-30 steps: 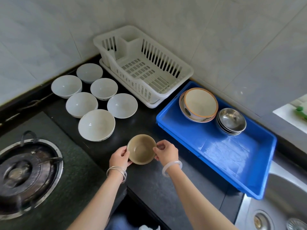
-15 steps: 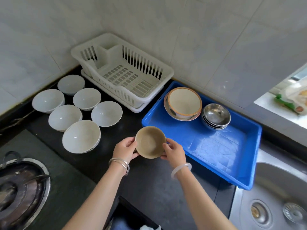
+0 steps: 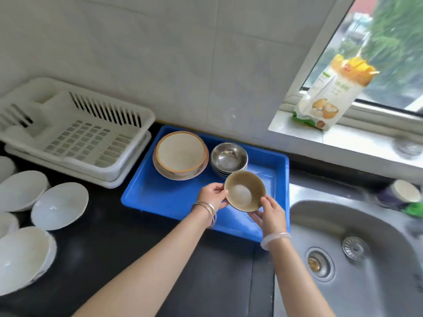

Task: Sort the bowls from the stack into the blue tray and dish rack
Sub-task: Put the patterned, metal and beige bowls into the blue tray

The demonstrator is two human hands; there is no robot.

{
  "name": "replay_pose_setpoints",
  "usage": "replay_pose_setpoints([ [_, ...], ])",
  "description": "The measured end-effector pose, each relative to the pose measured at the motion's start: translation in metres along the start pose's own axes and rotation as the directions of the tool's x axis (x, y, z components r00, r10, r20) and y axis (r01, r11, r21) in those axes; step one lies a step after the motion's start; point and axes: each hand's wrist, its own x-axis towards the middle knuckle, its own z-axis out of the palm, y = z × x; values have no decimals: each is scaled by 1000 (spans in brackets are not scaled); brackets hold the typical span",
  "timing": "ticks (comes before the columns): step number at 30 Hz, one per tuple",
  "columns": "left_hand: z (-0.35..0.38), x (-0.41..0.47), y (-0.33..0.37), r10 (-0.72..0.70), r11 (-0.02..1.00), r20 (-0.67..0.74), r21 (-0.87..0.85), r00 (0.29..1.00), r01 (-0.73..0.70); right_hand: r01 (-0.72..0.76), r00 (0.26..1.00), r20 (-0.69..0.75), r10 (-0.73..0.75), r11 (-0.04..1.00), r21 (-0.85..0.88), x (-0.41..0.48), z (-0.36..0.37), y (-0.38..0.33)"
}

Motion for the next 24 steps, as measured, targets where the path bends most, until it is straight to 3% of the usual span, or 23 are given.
replay_pose_setpoints([
  [5,51,33,-7,-100,994,59,-44,993,102,-6,992,-129,3,1000,-23,45,-19,0],
  [10,74,64,-14,-113,987,23,-113,993,115,-22,979,-204,8,998,-66,74,-15,3],
  [15,88,84,-28,-116,980,22,-158,993,118,-105,958,-250,138,984,143,96,-7,10],
  [21,101,100,-33,-90,968,5,-235,996,89,-82,942,-317,108,992,95,116,-1,7],
  [24,105,109,-34,-81,966,6,-247,997,80,-99,946,-291,140,984,151,125,1,4],
])
